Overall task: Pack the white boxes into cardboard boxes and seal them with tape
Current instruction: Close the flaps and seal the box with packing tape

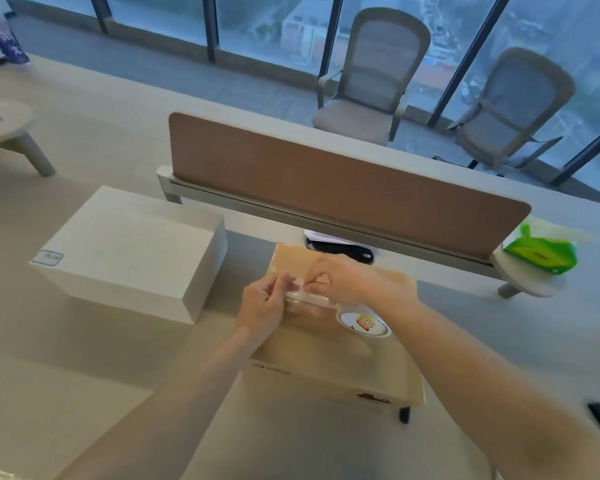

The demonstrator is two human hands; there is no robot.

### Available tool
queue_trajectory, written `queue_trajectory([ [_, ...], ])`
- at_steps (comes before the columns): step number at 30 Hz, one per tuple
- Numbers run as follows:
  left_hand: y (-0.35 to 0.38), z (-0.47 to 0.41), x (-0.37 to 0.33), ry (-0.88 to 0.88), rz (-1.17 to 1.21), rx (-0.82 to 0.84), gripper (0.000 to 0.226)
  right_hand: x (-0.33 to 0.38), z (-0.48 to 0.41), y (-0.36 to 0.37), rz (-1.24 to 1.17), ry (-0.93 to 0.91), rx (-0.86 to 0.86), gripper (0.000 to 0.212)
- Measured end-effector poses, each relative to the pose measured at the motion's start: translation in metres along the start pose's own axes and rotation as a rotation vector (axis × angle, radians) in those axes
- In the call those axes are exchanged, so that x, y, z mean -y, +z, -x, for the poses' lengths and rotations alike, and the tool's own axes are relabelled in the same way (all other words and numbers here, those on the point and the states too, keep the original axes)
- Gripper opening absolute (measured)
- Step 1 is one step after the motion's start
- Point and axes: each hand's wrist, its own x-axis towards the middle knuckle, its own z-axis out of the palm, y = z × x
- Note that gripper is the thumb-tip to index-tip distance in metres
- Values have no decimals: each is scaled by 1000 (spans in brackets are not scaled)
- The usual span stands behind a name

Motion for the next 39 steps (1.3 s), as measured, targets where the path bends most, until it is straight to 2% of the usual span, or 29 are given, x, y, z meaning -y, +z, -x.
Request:
queue_trajectory([
  [4,-3,-1,-2,-52,83,-13,26,1,-3,4,95,-36,-72,21],
  [8,-4,0,-5,-81,103,-40,30,7,8,6,147,28,-141,65],
  [11,-7,-3,1,-76,72,-10,34,8,20,8,189,47,-192,77],
  [15,-9,-9,3,-101,52,8,41,-3,26,11,221,20,-223,76],
  [19,-20,-17,-11,-326,339,-140,53,-14,37,6,251,-13,-163,68],
  [22,-43,-22,-10,-310,157,-164,50,-24,45,16,89,-11,-50,67],
  [24,-58,-25,-2,-287,47,-141,51,-20,43,19,28,24,-46,71],
  [29,-68,-26,16,-324,-28,-108,48,0,30,7,294,-17,-91,69],
  [32,-69,-25,26,-371,-11,-99,47,8,26,1,388,-21,-43,65],
  [37,-67,-23,40,-460,-1,-73,54,16,20,0,433,-46,1,64],
  [39,-66,-24,46,-476,20,-40,48,17,18,2,426,-39,13,66],
])
